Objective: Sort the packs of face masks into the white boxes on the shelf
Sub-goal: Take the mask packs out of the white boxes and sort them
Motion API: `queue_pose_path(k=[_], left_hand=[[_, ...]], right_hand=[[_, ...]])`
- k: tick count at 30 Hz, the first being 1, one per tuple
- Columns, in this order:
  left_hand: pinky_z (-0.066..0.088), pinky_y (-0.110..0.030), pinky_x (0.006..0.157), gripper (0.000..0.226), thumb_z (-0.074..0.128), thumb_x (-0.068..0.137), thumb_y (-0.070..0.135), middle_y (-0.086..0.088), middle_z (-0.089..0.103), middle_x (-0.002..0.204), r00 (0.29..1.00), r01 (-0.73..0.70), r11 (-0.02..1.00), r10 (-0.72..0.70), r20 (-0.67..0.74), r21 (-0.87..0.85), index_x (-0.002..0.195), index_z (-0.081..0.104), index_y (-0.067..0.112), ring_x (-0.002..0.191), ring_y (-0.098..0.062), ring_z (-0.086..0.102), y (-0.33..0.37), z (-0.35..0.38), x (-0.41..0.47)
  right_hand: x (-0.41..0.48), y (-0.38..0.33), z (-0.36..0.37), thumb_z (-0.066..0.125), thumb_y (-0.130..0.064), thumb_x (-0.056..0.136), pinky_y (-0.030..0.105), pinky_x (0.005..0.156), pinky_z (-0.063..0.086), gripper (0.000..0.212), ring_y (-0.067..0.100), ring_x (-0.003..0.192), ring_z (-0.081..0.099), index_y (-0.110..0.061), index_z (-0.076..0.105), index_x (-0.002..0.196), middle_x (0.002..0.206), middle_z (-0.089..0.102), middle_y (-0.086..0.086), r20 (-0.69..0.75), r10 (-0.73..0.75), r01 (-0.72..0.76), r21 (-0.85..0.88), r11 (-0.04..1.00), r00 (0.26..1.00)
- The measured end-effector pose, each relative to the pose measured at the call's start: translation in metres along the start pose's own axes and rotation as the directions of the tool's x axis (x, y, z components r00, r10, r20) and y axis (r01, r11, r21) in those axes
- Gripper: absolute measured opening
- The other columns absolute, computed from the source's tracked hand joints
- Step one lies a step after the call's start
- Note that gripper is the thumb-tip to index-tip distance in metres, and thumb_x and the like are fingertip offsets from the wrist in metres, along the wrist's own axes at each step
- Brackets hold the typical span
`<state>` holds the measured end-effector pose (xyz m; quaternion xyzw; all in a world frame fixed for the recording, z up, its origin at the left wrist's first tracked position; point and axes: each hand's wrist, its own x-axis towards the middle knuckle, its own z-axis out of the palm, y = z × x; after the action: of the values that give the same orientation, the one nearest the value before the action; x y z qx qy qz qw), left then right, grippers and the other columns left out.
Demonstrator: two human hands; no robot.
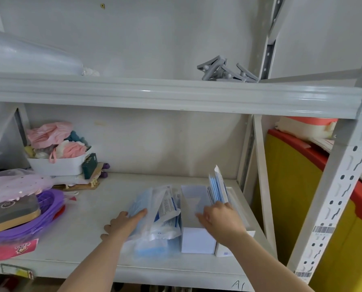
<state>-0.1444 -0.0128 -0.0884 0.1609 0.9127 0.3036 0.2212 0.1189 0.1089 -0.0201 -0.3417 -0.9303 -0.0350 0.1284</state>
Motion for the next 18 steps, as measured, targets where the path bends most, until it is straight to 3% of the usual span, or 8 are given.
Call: queue_pose_path(k=[2,4,7,10,12,13,15,18], left_hand=[[0.026,-0.050,0.110,0.102,0.038,0.067,0.090,-0.013,0.040,0.143,0.999,0.034,0.999,-0.034,-0.039,0.016,0.141,0.038,0.020,0.131,-0.036,0.035,-0.002,-0.005,-0.002],[0.028,-0.052,0.110,0.111,0.030,0.062,0.095,-0.013,0.043,0.143,0.999,0.042,0.999,-0.042,-0.027,0.013,0.141,0.039,0.018,0.131,-0.036,0.039,-0.006,-0.008,0.005],[0.033,-0.051,0.107,0.119,0.021,0.053,0.099,-0.012,0.050,0.137,0.998,0.053,0.999,-0.053,0.016,-0.011,0.137,0.046,0.018,0.124,-0.034,0.046,-0.012,-0.004,0.024],[0.034,-0.047,0.105,0.094,0.026,0.075,0.086,-0.013,0.049,0.135,0.997,0.028,0.999,-0.024,-0.072,0.042,0.136,0.045,0.018,0.124,-0.034,0.044,-0.004,-0.009,0.000],[0.034,-0.044,0.101,0.076,0.030,0.084,0.076,-0.013,0.051,0.132,0.972,-0.029,0.986,0.066,-0.224,0.162,0.132,0.049,0.020,0.122,-0.032,0.044,0.004,-0.010,-0.014],[0.036,-0.042,0.098,0.069,0.033,0.087,0.071,-0.011,0.054,0.129,0.941,-0.100,0.969,0.166,-0.296,0.227,0.128,0.053,0.020,0.120,-0.030,0.046,0.011,-0.010,-0.021],[0.040,-0.037,0.089,0.056,0.037,0.088,0.062,-0.005,0.064,0.115,0.810,-0.322,0.907,0.413,-0.416,0.273,0.112,0.065,0.020,0.108,-0.026,0.054,0.033,-0.005,-0.033],[0.044,-0.031,0.077,0.046,0.038,0.077,0.053,0.004,0.071,0.089,0.623,-0.670,0.715,0.689,-0.370,0.203,0.084,0.071,0.021,0.088,-0.022,0.062,0.080,0.016,-0.055]], right_hand=[[0.000,0.011,-0.004,0.029,-0.049,0.098,0.029,0.073,0.055,0.043,0.013,0.076,0.060,-0.021,0.060,0.086,0.085,0.060,-0.003,-0.242,0.166,-0.141,0.115,0.983,0.956],[0.001,0.027,-0.002,0.032,-0.048,0.098,0.030,0.068,0.057,0.039,0.012,0.079,0.060,-0.020,0.059,0.096,0.093,0.064,-0.001,-0.328,0.384,-0.308,0.261,0.915,0.863],[0.005,0.046,0.010,0.043,-0.060,0.090,0.032,0.080,0.056,0.054,0.018,0.102,0.056,-0.017,0.045,0.123,0.118,0.055,0.002,-0.085,0.554,-0.489,0.373,0.789,0.829],[0.008,0.048,0.018,0.046,-0.078,0.075,0.039,0.094,0.052,0.088,0.023,0.114,0.051,-0.017,0.033,0.136,0.129,0.048,0.004,0.151,0.523,-0.542,0.325,0.775,0.839],[0.010,0.043,0.019,0.048,-0.079,0.074,0.042,0.104,0.044,0.094,0.026,0.123,0.046,-0.014,0.030,0.139,0.135,0.046,0.006,0.221,0.523,-0.566,0.244,0.787,0.823],[0.012,0.040,0.019,0.049,-0.075,0.077,0.042,0.108,0.039,0.091,0.026,0.127,0.042,-0.013,0.029,0.140,0.137,0.044,0.006,0.223,0.533,-0.572,0.187,0.798,0.816],[0.014,0.032,0.018,0.050,-0.066,0.082,0.043,0.110,0.031,0.082,0.027,0.130,0.037,-0.012,0.029,0.141,0.138,0.042,0.008,0.194,0.566,-0.592,0.115,0.798,0.801],[0.022,0.023,0.017,0.045,-0.064,0.085,0.042,0.108,0.031,0.076,0.027,0.129,0.037,-0.011,0.033,0.138,0.136,0.044,0.008,0.146,0.632,-0.648,0.122,0.752,0.761]])
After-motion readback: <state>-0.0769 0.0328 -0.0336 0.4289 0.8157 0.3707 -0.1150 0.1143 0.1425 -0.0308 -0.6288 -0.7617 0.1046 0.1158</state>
